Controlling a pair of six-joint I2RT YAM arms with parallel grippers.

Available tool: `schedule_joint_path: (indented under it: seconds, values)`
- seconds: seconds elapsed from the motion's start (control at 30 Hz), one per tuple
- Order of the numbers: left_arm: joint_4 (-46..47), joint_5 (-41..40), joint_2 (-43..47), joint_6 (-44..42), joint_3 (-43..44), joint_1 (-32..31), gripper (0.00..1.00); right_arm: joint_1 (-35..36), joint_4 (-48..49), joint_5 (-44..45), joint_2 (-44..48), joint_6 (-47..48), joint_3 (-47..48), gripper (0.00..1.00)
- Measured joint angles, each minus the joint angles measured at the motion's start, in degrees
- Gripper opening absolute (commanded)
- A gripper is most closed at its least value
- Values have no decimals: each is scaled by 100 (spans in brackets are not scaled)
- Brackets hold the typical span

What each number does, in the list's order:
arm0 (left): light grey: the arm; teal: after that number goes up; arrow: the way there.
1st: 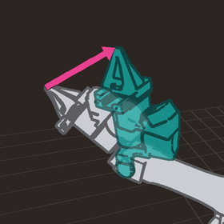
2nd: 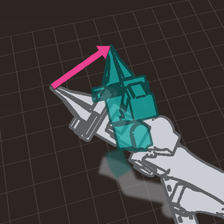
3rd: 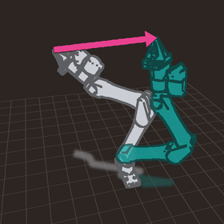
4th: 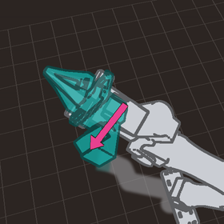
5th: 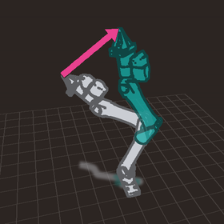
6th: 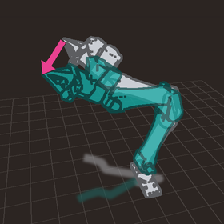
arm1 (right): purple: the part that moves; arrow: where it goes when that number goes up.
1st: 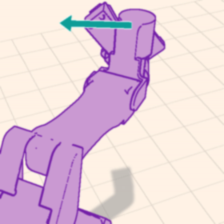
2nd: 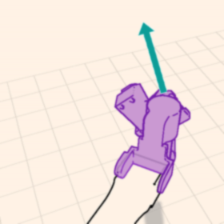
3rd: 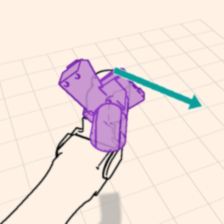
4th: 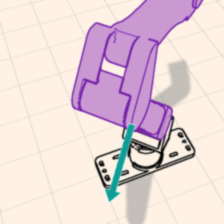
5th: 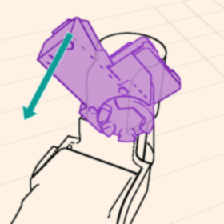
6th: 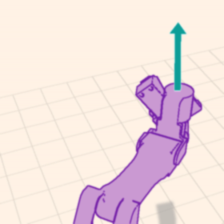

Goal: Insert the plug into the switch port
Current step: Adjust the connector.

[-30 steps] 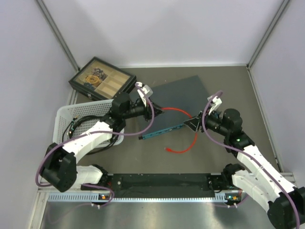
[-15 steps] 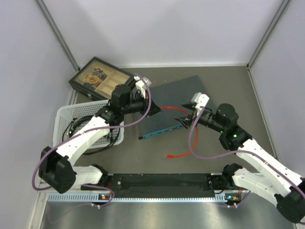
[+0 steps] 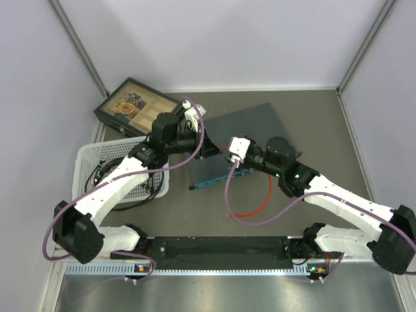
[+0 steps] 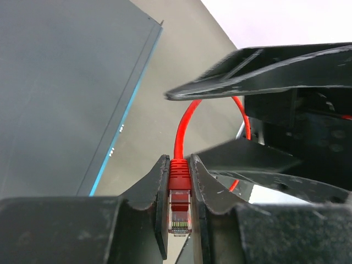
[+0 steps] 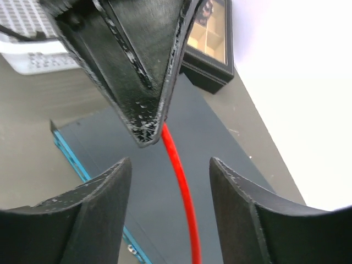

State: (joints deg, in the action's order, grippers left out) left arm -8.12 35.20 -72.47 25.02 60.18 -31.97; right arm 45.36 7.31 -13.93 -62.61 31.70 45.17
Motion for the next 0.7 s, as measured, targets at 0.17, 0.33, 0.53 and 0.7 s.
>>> schedule_joint_path:
  seconds: [0.17, 0.33, 0.53, 0.7]
  values:
    - [-116, 98, -2, 20, 90, 0, 0, 33, 2, 118, -278, 240, 120, 36]
    - [-280, 127, -4, -9, 162, 0, 0, 59, -13, 72, -452, 258, 234, 0]
    - [-503, -17, -9, -260, 284, -2, 33, 83, -118, 9, -457, -291, 258, 0]
    - [-472, -280, 61, -525, 284, 2, 68, -70, -251, -313, -457, -1298, 258, 0]
